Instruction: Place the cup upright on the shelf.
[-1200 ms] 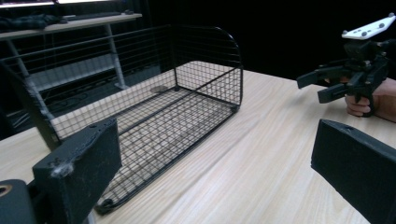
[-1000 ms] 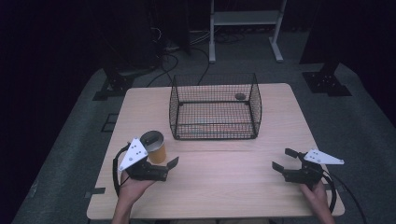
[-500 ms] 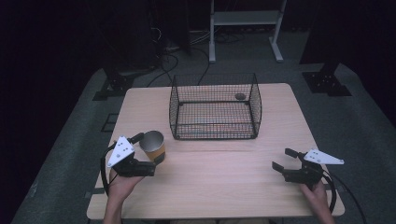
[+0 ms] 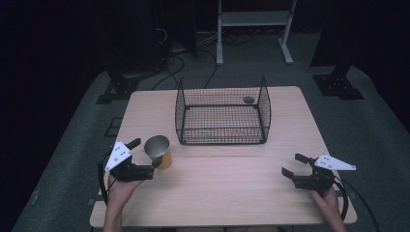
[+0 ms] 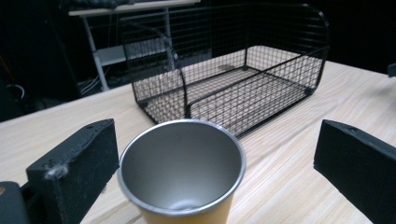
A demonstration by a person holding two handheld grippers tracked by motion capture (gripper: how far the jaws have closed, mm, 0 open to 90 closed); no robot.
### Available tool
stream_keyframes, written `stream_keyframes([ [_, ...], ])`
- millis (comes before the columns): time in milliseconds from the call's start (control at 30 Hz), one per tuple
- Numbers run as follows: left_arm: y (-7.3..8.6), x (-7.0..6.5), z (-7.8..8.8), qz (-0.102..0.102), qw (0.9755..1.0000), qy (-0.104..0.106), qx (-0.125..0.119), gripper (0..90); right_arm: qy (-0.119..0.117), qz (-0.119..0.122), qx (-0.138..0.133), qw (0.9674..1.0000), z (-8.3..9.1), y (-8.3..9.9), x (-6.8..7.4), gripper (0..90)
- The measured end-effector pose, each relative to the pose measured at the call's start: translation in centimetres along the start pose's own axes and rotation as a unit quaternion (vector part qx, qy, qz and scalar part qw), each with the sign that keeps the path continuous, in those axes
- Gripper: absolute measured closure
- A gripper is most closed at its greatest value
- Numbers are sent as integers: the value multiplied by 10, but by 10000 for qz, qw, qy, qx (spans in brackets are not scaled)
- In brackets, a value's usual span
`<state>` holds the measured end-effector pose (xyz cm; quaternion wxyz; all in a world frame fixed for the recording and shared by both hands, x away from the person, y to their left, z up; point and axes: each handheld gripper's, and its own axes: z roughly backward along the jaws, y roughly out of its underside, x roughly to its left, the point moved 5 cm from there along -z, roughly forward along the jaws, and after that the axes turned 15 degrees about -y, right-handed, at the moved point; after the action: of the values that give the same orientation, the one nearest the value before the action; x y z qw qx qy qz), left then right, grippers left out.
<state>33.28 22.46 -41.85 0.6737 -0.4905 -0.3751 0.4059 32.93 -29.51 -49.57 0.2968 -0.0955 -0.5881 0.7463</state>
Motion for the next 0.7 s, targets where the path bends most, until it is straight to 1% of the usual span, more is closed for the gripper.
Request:
stream_keyframes([
  [67,2,1,-1,5,10000,-16,38,0,-1,1,1,10000,0,0,0,130],
  [100,6,3,-3,9,9999,-50,112,0,-3,-1,-3,10000,0,0,0,130],
  [200,9,6,-4,42,9999,-71,140,0,0,3,1,10000,0,0,0,130],
  [233,10,6,-5,91,9998,-65,154,0,-3,17,4,10000,0,0,0,130],
  [267,11,7,-6,60,9998,-79,183,0,-3,25,12,10000,0,0,0,130],
  [367,15,7,-9,93,9996,-97,254,0,-3,2,2,10000,0,0,0,130],
  [500,20,9,-13,46,9992,-133,370,0,-3,23,15,10000,0,0,0,130],
  [600,23,10,-15,57,9991,-145,406,0,1,13,14,10000,0,0,0,130],
  [700,27,11,-18,79,9985,-137,515,0,1,14,13,10000,0,0,0,130],
])
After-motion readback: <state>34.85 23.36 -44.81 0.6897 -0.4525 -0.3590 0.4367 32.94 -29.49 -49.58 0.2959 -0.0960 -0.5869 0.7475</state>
